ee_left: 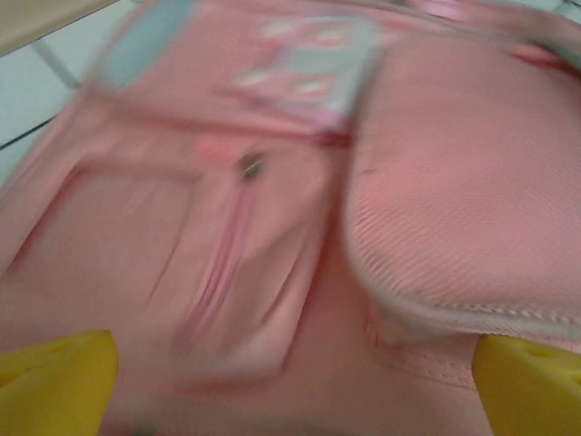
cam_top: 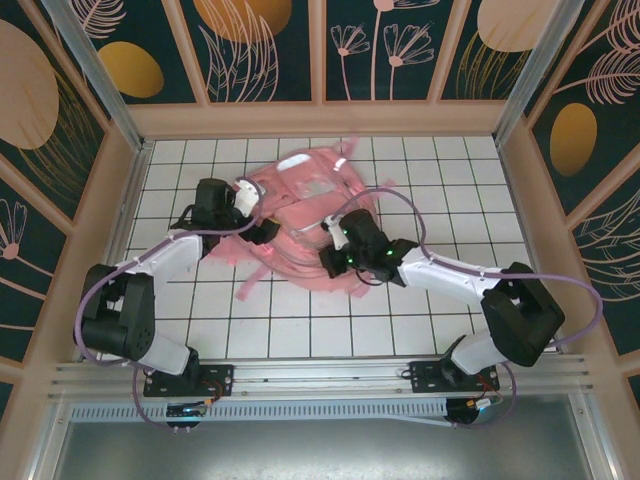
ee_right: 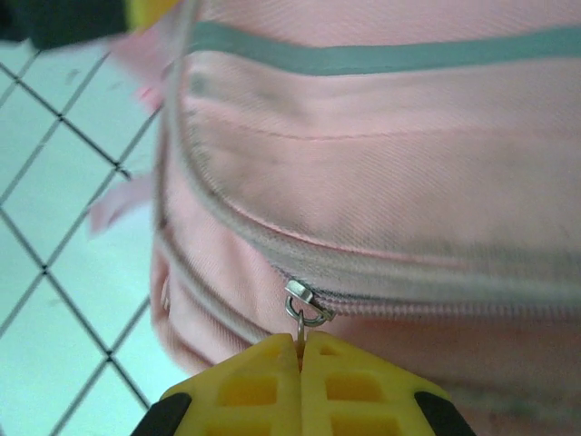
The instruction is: Pack the student bag
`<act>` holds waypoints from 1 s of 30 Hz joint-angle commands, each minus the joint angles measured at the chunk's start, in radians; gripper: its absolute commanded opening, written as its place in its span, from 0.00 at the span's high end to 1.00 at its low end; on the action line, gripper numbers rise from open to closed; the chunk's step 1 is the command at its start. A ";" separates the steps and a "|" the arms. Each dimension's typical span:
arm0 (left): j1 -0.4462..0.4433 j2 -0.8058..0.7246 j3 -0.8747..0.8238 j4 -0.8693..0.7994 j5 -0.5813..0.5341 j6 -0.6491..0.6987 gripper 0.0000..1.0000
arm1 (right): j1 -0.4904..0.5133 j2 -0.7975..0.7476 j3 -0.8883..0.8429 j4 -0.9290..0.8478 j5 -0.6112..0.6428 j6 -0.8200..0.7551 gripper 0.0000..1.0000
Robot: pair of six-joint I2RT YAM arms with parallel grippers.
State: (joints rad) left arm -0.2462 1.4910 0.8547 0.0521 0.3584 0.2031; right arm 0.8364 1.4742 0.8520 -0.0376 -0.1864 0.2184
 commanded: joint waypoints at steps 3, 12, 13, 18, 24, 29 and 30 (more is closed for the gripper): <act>0.005 -0.122 0.063 -0.117 -0.060 -0.566 0.01 | 0.059 0.101 0.071 0.107 -0.054 0.102 1.00; -0.043 -0.219 -0.111 -0.104 0.132 -0.986 0.01 | 0.092 0.202 0.131 0.126 -0.068 0.102 1.00; -0.058 -0.201 -0.106 -0.115 0.125 -0.993 0.01 | 0.093 0.206 0.135 0.128 -0.075 0.103 1.00; -0.125 -0.080 -0.078 -0.140 0.107 -1.040 0.01 | 0.115 0.221 0.162 0.139 -0.074 0.096 1.00; -0.145 -0.090 -0.099 -0.100 0.022 -1.059 0.54 | 0.134 0.230 0.174 0.154 -0.064 0.100 1.00; -0.145 -0.068 -0.067 -0.113 0.013 -1.037 1.00 | 0.139 0.217 0.162 0.116 0.011 0.117 1.00; -0.142 -0.064 -0.057 -0.122 0.006 -1.014 1.00 | 0.140 0.216 0.162 0.090 0.039 0.119 1.00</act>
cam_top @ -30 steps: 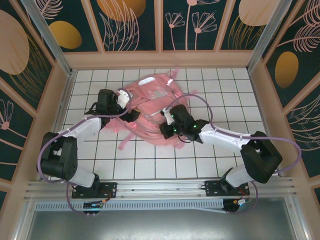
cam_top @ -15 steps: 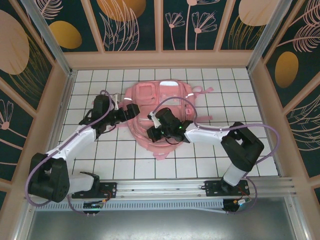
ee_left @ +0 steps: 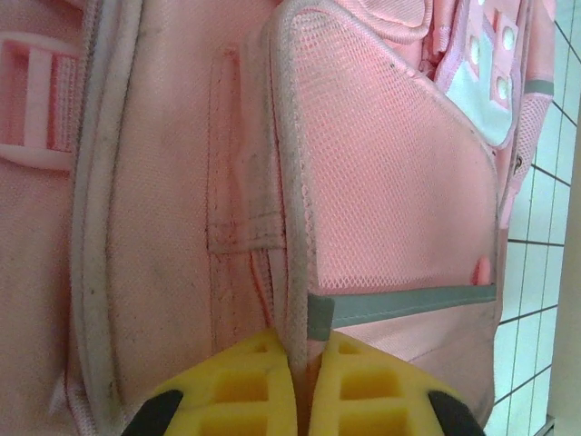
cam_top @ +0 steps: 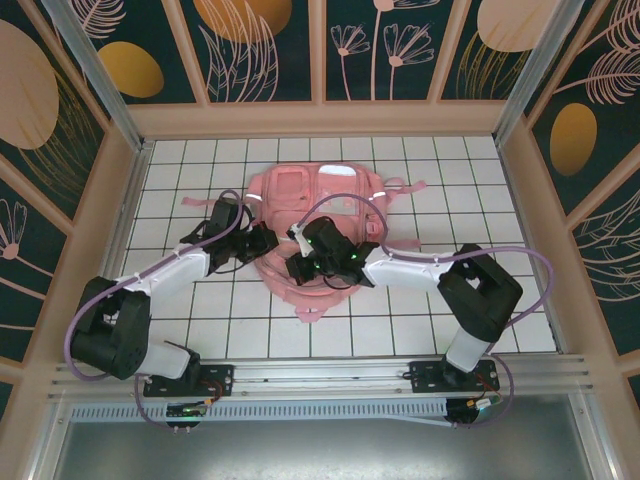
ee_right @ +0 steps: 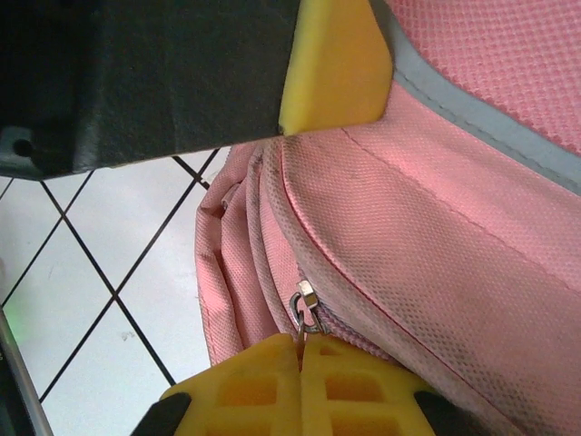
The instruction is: Pack the student bag
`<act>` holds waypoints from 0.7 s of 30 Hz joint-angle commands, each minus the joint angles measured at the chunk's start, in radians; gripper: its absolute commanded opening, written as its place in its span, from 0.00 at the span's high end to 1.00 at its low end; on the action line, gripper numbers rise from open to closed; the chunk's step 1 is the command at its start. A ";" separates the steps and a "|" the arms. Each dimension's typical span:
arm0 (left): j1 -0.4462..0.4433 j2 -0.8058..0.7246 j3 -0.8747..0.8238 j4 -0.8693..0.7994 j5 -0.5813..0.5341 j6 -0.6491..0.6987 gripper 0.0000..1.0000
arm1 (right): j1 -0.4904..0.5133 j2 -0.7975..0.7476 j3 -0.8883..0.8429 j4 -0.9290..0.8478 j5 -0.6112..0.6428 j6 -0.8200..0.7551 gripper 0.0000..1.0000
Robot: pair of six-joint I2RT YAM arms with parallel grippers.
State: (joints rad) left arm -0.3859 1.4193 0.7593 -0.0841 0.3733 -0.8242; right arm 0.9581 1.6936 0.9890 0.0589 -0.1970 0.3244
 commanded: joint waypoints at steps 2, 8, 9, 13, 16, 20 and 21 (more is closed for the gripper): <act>0.010 0.024 0.065 -0.036 -0.051 0.076 1.00 | 0.018 -0.007 0.028 -0.073 0.115 0.020 1.00; 0.102 0.044 0.065 -0.083 -0.053 0.224 1.00 | 0.017 -0.035 -0.041 -0.215 0.284 0.074 1.00; 0.112 0.050 0.075 -0.102 -0.066 0.256 1.00 | 0.017 -0.044 -0.062 -0.213 0.292 0.088 1.00; 0.124 0.086 0.144 -0.204 -0.144 0.403 1.00 | 0.007 -0.085 -0.137 -0.229 0.362 0.139 1.00; 0.141 0.107 0.181 -0.251 -0.182 0.500 1.00 | -0.022 -0.102 -0.154 -0.270 0.417 0.150 1.00; 0.156 0.181 0.305 -0.339 -0.331 0.620 1.00 | -0.025 -0.100 -0.139 -0.249 0.327 0.079 1.00; 0.158 0.199 0.337 -0.354 -0.343 0.636 1.00 | -0.017 -0.097 -0.132 -0.233 0.289 0.060 1.00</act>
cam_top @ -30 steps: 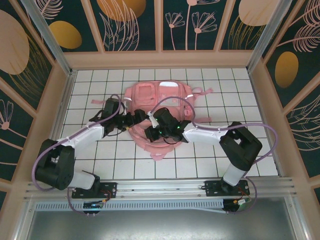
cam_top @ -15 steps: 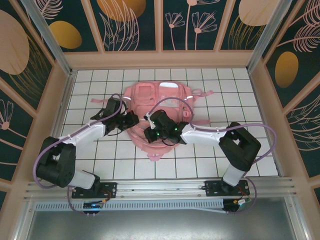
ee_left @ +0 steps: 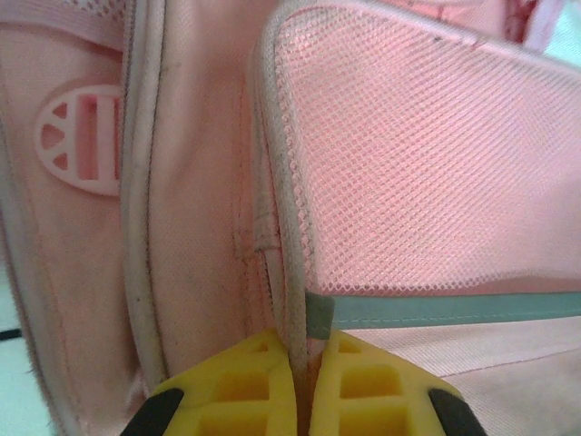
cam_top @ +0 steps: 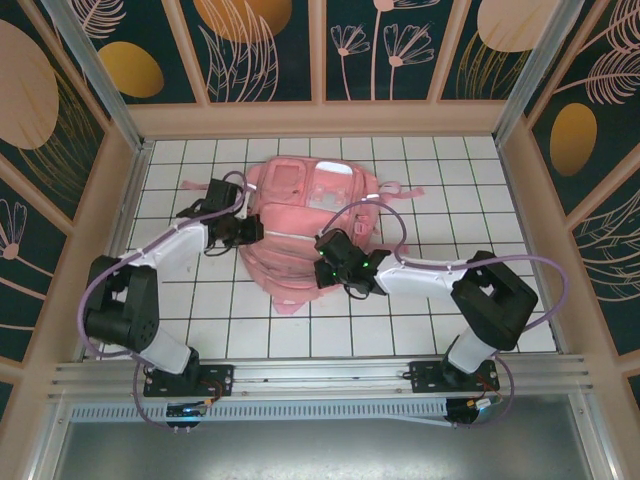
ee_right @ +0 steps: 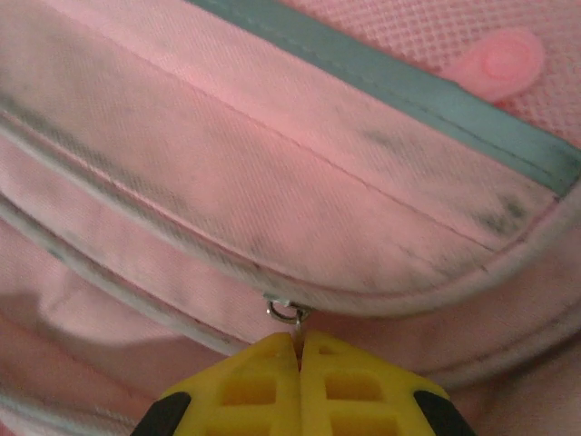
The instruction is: Pack the student bag
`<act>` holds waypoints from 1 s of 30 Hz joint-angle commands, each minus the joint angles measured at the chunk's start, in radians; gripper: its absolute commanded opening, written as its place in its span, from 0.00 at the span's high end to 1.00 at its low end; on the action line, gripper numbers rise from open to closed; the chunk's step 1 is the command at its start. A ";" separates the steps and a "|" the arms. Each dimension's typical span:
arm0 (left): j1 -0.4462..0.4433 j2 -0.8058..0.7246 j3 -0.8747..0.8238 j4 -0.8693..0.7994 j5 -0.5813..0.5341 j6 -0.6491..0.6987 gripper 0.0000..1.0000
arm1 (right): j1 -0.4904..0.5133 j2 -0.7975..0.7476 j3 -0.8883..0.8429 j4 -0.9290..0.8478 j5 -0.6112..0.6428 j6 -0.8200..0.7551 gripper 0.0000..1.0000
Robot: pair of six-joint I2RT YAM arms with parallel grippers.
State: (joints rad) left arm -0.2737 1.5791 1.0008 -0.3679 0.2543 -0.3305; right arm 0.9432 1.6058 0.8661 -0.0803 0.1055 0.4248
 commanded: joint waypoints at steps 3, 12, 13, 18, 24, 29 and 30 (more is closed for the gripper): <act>0.057 0.069 0.171 -0.112 -0.212 0.082 0.75 | 0.044 0.034 0.041 -0.029 -0.084 -0.059 1.00; 0.043 -0.262 -0.157 -0.073 -0.054 -0.151 0.45 | 0.127 0.228 0.331 0.041 -0.197 -0.127 1.00; 0.042 -0.269 -0.178 -0.072 -0.069 -0.173 0.46 | 0.128 0.238 0.343 0.052 -0.213 -0.129 1.00; 0.042 -0.269 -0.240 0.004 -0.096 -0.298 0.44 | 0.136 0.276 0.387 0.072 -0.280 -0.155 1.00; 0.045 -0.203 -0.213 0.057 -0.153 -0.365 0.64 | 0.159 0.274 0.385 0.048 -0.254 -0.198 1.00; 0.065 -0.238 -0.192 0.046 -0.246 -0.291 1.00 | 0.160 0.208 0.277 -0.009 -0.148 -0.204 1.00; 0.065 -0.251 -0.187 0.034 -0.276 -0.266 1.00 | 0.158 0.188 0.242 -0.024 -0.109 -0.201 1.00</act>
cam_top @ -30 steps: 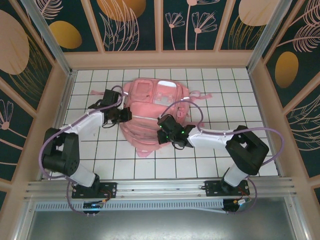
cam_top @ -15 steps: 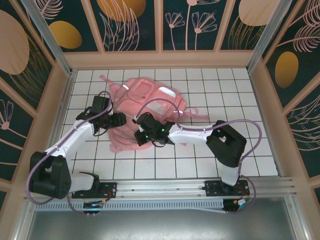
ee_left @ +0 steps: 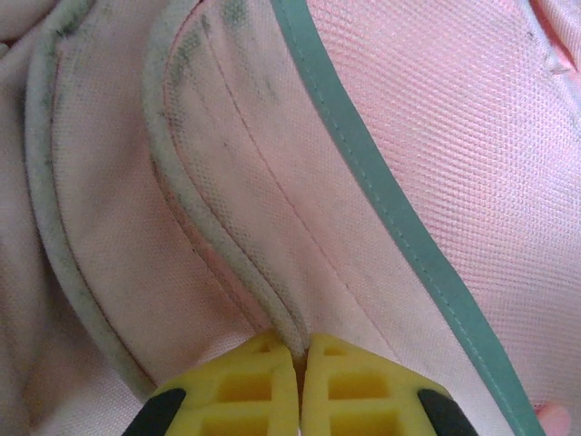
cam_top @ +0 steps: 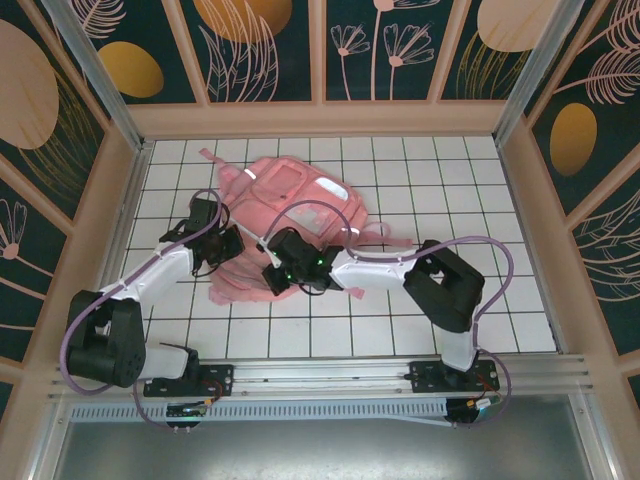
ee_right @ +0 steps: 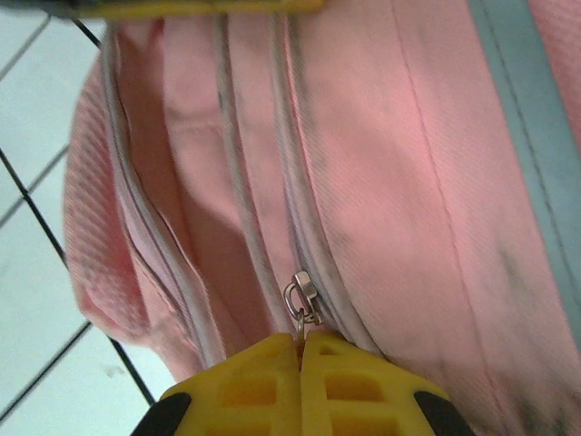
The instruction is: Pack the student bag
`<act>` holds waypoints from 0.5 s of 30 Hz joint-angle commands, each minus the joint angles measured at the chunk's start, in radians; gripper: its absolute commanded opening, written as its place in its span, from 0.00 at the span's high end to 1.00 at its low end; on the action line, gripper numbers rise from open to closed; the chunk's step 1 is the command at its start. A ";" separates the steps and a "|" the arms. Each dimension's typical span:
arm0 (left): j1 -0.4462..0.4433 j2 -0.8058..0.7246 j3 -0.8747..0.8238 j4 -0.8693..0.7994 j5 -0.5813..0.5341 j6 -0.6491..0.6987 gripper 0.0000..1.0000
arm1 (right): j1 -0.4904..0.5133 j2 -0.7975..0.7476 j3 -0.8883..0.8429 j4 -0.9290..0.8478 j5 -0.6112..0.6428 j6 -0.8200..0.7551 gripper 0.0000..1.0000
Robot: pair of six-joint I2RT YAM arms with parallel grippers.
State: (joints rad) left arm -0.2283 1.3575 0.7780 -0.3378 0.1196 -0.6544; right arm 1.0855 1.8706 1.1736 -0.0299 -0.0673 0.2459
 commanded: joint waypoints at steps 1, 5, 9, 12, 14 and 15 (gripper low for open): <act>0.021 -0.041 0.039 -0.003 -0.164 0.089 1.00 | 0.010 -0.097 -0.102 -0.087 0.087 -0.019 1.00; 0.027 -0.068 0.037 -0.022 -0.193 0.199 1.00 | -0.042 -0.183 -0.239 -0.095 0.141 0.003 1.00; 0.029 -0.073 0.041 -0.018 -0.112 0.297 1.00 | -0.127 -0.249 -0.323 -0.077 0.138 0.028 1.00; 0.029 -0.079 0.034 -0.015 -0.098 0.337 1.00 | -0.169 -0.265 -0.326 -0.065 0.134 0.033 1.00; 0.029 -0.089 0.027 0.005 -0.032 0.375 1.00 | -0.173 -0.264 -0.316 -0.050 0.113 0.029 0.96; 0.028 -0.091 0.034 0.011 0.043 0.422 1.00 | -0.170 -0.263 -0.314 -0.038 0.090 0.025 0.93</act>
State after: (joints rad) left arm -0.2291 1.3018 0.7799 -0.3546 0.1802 -0.3851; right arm 0.9520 1.6276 0.8906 0.0418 -0.0284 0.2527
